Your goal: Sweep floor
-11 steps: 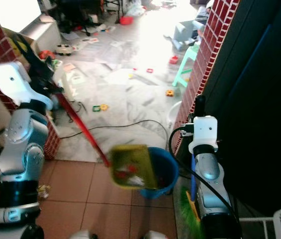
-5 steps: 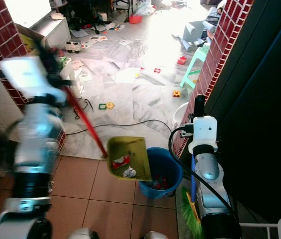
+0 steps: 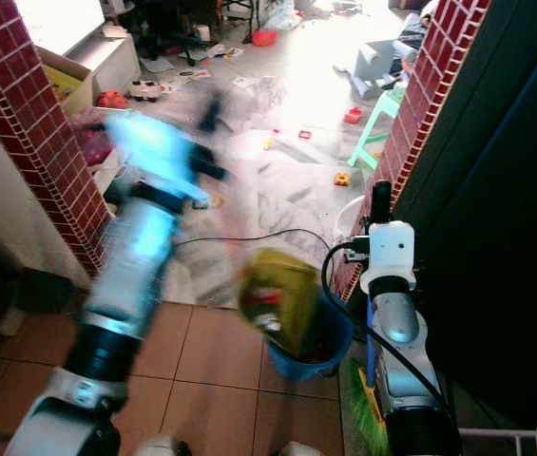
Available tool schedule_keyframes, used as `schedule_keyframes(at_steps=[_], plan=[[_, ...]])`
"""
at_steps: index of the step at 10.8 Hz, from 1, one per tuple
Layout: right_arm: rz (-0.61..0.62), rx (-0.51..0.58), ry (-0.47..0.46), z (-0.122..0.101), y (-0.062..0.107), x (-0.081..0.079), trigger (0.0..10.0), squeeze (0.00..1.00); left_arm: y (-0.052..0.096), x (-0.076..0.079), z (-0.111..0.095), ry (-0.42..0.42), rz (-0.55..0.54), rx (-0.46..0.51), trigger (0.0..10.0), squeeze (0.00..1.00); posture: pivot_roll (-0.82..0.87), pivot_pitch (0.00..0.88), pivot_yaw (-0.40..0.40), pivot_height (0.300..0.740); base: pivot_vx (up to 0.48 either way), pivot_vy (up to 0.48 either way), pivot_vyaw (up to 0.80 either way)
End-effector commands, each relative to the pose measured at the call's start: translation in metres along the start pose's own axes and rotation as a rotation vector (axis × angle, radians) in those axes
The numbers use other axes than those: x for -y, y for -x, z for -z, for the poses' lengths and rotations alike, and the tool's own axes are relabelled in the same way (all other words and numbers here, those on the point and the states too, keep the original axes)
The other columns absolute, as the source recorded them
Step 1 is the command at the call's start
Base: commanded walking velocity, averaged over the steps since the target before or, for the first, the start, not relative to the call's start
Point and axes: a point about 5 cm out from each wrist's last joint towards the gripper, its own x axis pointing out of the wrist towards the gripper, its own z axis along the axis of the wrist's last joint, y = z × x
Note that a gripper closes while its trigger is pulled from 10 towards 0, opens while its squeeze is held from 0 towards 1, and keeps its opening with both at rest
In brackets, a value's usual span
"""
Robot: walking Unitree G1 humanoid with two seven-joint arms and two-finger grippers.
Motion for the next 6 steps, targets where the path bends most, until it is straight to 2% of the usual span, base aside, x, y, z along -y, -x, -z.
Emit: schedule_keyframes(at_steps=[1,2,3,4,5,6], plan=[[0.01,0.041,0.003,-0.009,-0.004,0.001,10.0,0.0,-0.002,0.016,-0.006,0.012,0.147,0.023,10.0,0.0,-0.08,0.0,-0.01,0.74,0.0,0.0,0.0],[0.01,0.04,0.003,-0.008,-0.004,0.001,10.0,0.0,0.001,0.034,-0.006,0.003,0.304,0.014,10.0,0.0,-0.08,0.0,-0.01,0.74,0.0,0.0,0.0],[0.01,0.041,0.004,-0.008,-0.005,0.001,10.0,0.0,0.001,0.044,-0.006,0.038,0.39,-0.004,10.0,0.0,-0.08,0.0,-0.01,0.74,0.0,0.0,0.0],[0.008,0.043,0.003,-0.009,-0.005,0.001,10.0,0.0,0.002,0.054,-0.007,-0.013,0.478,-0.004,10.0,0.0,-0.07,0.0,-0.012,0.74,0.0,0.0,0.0],[0.006,0.043,0.004,-0.009,-0.006,0.0,10.0,0.0,0.0,0.055,-0.012,-0.043,0.472,0.029,10.0,0.0,-0.07,0.0,-0.015,0.74,0.0,0.0,0.0],[0.005,0.045,0.005,-0.009,-0.007,0.0,10.0,0.0,-0.002,0.057,-0.018,-0.134,0.545,0.054,10.0,0.0,-0.08,0.0,-0.016,0.74,0.0,0.0,0.0]])
